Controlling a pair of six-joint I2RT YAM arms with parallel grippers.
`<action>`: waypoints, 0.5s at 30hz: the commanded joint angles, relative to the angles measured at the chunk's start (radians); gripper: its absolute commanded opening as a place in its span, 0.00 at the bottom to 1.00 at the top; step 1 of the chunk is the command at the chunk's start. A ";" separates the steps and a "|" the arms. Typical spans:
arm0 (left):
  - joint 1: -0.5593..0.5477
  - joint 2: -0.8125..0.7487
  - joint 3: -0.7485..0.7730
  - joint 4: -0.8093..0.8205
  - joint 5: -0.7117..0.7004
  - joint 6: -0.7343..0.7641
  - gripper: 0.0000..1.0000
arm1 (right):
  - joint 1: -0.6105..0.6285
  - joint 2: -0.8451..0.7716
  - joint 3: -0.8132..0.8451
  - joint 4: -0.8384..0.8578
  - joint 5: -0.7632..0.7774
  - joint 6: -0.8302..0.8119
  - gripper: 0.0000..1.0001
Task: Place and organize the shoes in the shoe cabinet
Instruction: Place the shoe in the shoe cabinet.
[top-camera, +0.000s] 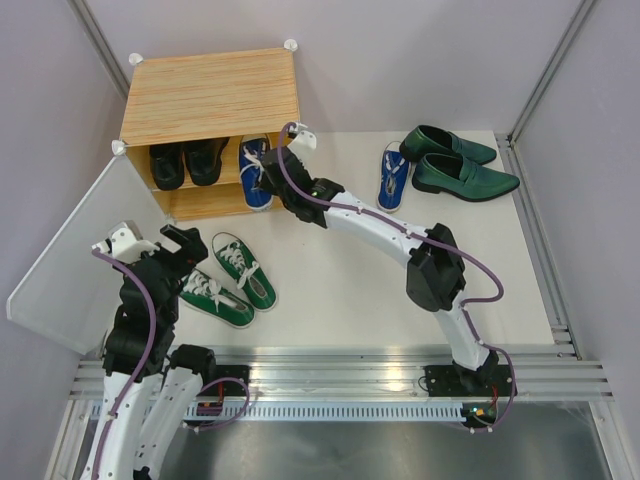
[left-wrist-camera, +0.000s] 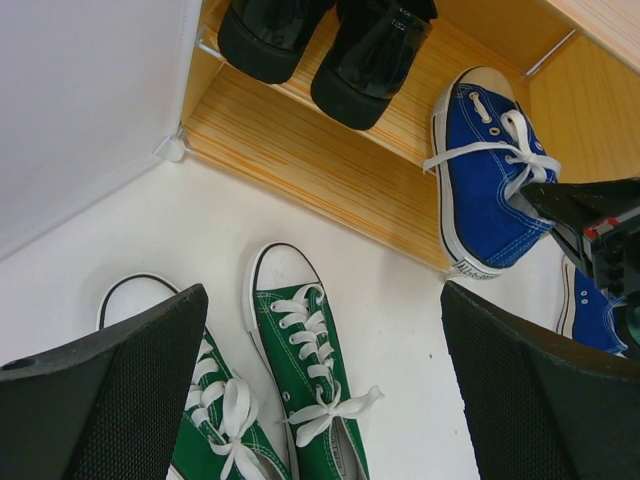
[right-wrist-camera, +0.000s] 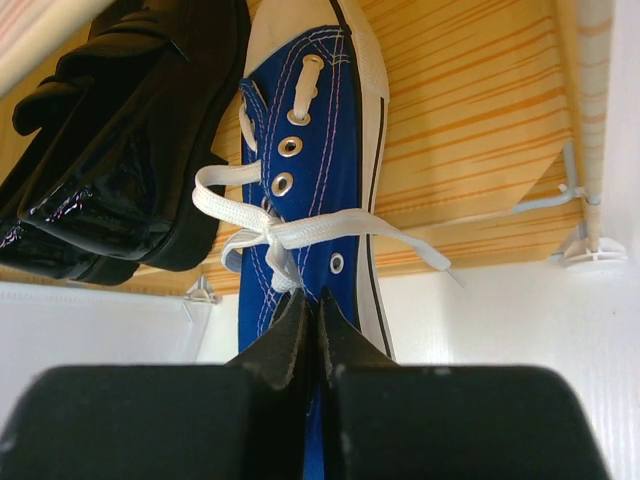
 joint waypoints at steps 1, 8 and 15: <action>-0.008 -0.005 0.026 0.016 -0.014 -0.007 1.00 | 0.003 0.012 0.099 0.126 0.041 0.043 0.01; -0.014 -0.005 0.026 0.016 -0.014 -0.007 1.00 | 0.000 0.073 0.167 0.169 0.030 0.056 0.01; -0.018 -0.005 0.023 0.020 -0.011 -0.004 1.00 | -0.005 0.124 0.222 0.177 0.014 0.073 0.01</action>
